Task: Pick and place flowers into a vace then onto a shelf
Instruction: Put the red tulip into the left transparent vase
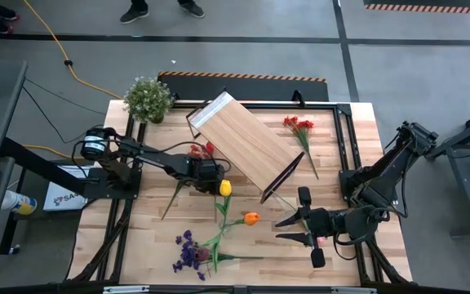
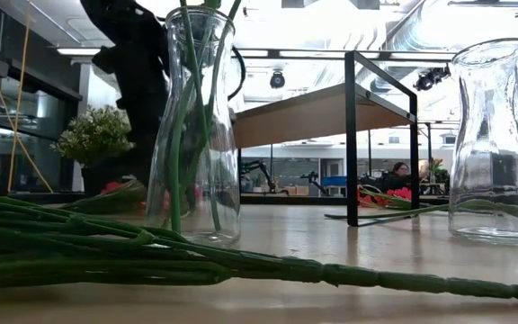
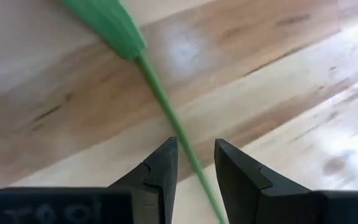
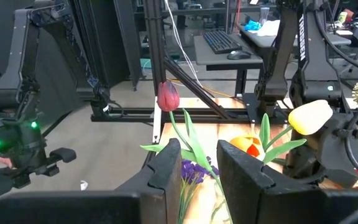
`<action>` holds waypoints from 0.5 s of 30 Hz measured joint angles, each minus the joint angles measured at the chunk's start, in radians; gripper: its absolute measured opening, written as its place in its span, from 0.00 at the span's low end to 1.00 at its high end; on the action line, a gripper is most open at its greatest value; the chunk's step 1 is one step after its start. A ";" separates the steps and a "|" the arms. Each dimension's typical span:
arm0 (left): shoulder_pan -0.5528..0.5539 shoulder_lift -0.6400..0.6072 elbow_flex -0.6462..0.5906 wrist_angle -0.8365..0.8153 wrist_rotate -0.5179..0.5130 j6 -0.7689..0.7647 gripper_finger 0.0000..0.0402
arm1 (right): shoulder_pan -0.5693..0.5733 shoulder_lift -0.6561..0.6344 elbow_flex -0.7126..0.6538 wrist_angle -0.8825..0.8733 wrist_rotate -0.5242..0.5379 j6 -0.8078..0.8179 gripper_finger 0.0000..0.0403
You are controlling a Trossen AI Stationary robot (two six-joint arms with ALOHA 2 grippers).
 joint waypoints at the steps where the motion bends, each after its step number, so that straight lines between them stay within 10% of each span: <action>1: 0.000 0.000 0.000 -0.010 -0.003 0.000 0.34 | 0.000 0.000 0.000 0.000 0.000 0.000 0.23; 15: 0.003 0.058 0.007 -0.054 0.000 -0.030 0.35 | 0.000 0.000 0.000 0.000 -0.003 0.000 0.23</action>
